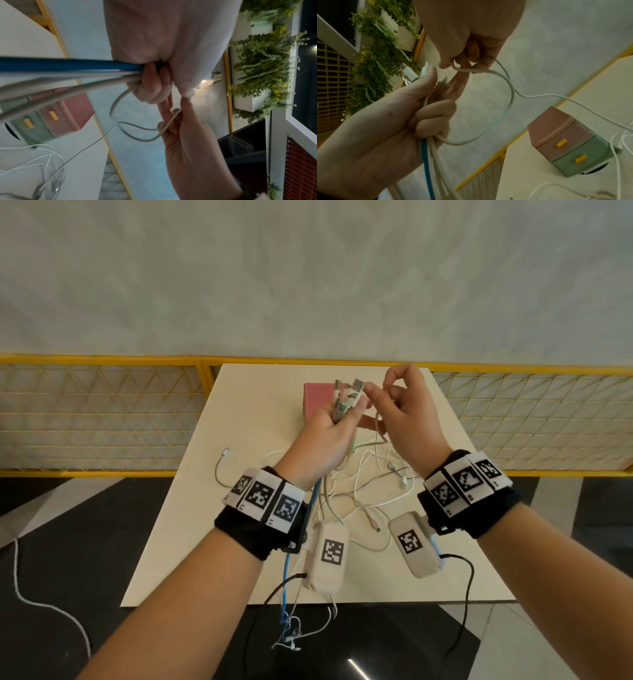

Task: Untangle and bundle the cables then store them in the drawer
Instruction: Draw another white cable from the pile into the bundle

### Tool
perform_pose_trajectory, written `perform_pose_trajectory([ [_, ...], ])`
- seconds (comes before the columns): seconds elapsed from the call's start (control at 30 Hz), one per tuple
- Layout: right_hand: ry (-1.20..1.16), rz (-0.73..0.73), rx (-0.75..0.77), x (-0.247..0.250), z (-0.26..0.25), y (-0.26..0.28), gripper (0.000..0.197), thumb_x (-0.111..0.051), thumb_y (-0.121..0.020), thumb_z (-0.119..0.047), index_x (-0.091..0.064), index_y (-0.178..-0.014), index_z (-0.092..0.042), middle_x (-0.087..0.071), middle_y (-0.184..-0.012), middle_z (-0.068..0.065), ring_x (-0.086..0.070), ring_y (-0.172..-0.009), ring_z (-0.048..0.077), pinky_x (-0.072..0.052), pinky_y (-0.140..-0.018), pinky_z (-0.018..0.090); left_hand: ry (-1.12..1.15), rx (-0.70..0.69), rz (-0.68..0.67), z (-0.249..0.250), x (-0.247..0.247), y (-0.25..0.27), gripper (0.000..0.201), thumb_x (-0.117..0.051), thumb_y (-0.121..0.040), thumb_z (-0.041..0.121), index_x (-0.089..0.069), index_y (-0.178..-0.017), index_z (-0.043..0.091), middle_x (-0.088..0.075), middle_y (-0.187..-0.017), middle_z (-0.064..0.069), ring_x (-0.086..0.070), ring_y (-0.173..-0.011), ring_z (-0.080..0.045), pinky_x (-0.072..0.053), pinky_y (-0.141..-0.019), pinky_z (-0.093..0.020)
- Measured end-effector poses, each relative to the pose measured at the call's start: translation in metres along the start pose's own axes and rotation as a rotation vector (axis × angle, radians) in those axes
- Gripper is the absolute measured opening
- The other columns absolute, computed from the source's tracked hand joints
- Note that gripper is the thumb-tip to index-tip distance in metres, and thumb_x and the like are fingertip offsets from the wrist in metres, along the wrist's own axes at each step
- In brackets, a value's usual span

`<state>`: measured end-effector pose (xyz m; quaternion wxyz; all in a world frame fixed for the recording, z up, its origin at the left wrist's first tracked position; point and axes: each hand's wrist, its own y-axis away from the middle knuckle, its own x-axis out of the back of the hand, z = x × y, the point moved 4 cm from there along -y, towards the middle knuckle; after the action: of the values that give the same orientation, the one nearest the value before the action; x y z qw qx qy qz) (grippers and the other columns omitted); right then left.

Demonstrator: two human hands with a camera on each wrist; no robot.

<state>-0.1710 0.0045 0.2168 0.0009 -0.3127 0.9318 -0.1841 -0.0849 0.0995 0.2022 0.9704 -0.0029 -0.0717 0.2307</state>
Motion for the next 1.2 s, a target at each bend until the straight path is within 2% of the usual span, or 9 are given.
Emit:
perform_pose_trajectory([
  [0.13, 0.087, -0.096, 0.107, 0.000, -0.002, -0.001, 0.011, -0.049, -0.097, -0.014, -0.046, -0.088, -0.010, -0.054, -0.062, 0.003, -0.051, -0.051, 0.014, -0.044, -0.050, 0.027, -0.093, -0.027, -0.042, 0.006, -0.001, 0.002, 0.038, -0.049, -0.100, 0.038, -0.058, -0.070, 0.018, -0.045, -0.053, 0.000, -0.037, -0.040, -0.007, -0.030, -0.044, -0.022],
  [0.37, 0.582, -0.333, -0.065, 0.054, 0.043, -0.004, 0.035, -0.046, -0.096, -0.039, -0.056, -0.071, -0.017, -0.057, -0.070, 0.005, -0.057, -0.068, 0.019, -0.052, -0.074, 0.042, -0.349, -0.138, 0.260, 0.010, 0.068, -0.003, 0.028, -0.052, -0.099, 0.033, -0.067, -0.079, 0.022, -0.054, -0.066, 0.015, -0.046, -0.050, 0.007, -0.032, -0.049, -0.013],
  [0.53, 0.699, -0.388, 0.018, 0.049, 0.027, -0.006, 0.023, -0.060, -0.088, -0.040, -0.071, -0.078, -0.023, -0.064, -0.075, 0.012, -0.051, -0.064, 0.031, -0.045, -0.063, 0.040, -0.384, -0.203, 0.463, 0.000, 0.071, -0.006, 0.024, -0.054, -0.098, 0.030, -0.068, -0.102, 0.011, -0.049, -0.071, 0.010, -0.042, -0.055, -0.001, -0.031, -0.054, -0.022],
  [0.67, 0.810, -0.421, 0.244, 0.027, 0.005, -0.014, 0.019, -0.063, -0.088, -0.031, -0.073, -0.081, -0.016, -0.059, -0.067, 0.005, -0.046, -0.056, 0.014, -0.044, -0.095, 0.039, -0.375, -0.242, 0.224, 0.010, 0.023, -0.002, 0.018, -0.052, -0.100, 0.023, -0.063, -0.095, 0.011, -0.053, -0.067, 0.007, -0.044, -0.052, 0.002, -0.032, -0.048, -0.012],
  [0.77, 0.798, -0.451, 0.364, 0.019, -0.010, -0.021, 0.007, -0.065, -0.087, -0.027, -0.068, -0.080, -0.025, -0.054, -0.065, 0.002, -0.045, -0.056, 0.008, -0.020, -0.114, 0.033, -0.351, -0.112, 0.072, 0.006, 0.002, -0.009, 0.026, -0.049, -0.102, 0.028, -0.064, -0.085, 0.014, -0.055, -0.065, 0.008, -0.045, -0.053, -0.002, -0.031, -0.043, -0.010],
  [0.87, 0.797, -0.523, 0.381, 0.021, -0.015, -0.024, 0.011, -0.063, -0.089, -0.026, -0.056, -0.080, -0.027, -0.047, -0.066, -0.010, -0.048, -0.063, 0.008, -0.027, -0.110, 0.028, -0.365, -0.084, 0.037, 0.005, 0.005, -0.013, 0.033, -0.049, -0.101, 0.029, -0.066, -0.076, 0.016, -0.057, -0.066, 0.006, -0.047, -0.054, -0.004, -0.032, -0.045, -0.013],
  [1.03, 0.881, -0.437, 0.092, 0.059, 0.007, -0.033, 0.031, -0.042, -0.099, -0.029, -0.060, -0.086, -0.008, -0.049, -0.067, -0.009, -0.047, -0.061, -0.010, -0.035, -0.061, 0.007, -0.347, -0.176, 0.285, 0.012, 0.044, -0.009, 0.029, -0.051, -0.100, 0.031, -0.057, -0.074, 0.020, -0.045, -0.056, 0.013, -0.040, -0.040, 0.005, -0.029, -0.041, -0.010],
  [1.13, 0.869, -0.405, -0.008, 0.079, 0.028, -0.038, 0.029, -0.044, -0.099, -0.027, -0.059, -0.082, -0.009, -0.040, -0.059, -0.010, -0.045, -0.052, -0.008, -0.032, -0.056, 0.012, -0.340, -0.153, 0.369, 0.008, 0.067, -0.007, 0.030, -0.051, -0.100, 0.033, -0.063, -0.077, 0.016, -0.047, -0.046, 0.015, -0.041, -0.042, 0.004, -0.031, -0.048, -0.020],
  [1.2, 0.874, -0.390, 0.004, 0.082, 0.034, -0.044, 0.027, -0.047, -0.097, -0.029, -0.062, -0.082, -0.012, -0.048, -0.066, -0.007, -0.045, -0.060, -0.003, -0.032, -0.061, 0.016, -0.436, -0.130, 0.359, 0.002, 0.072, -0.009, 0.030, -0.051, -0.100, 0.033, -0.067, -0.089, 0.011, -0.058, -0.066, 0.014, -0.050, -0.060, -0.003, -0.031, -0.056, -0.027],
])
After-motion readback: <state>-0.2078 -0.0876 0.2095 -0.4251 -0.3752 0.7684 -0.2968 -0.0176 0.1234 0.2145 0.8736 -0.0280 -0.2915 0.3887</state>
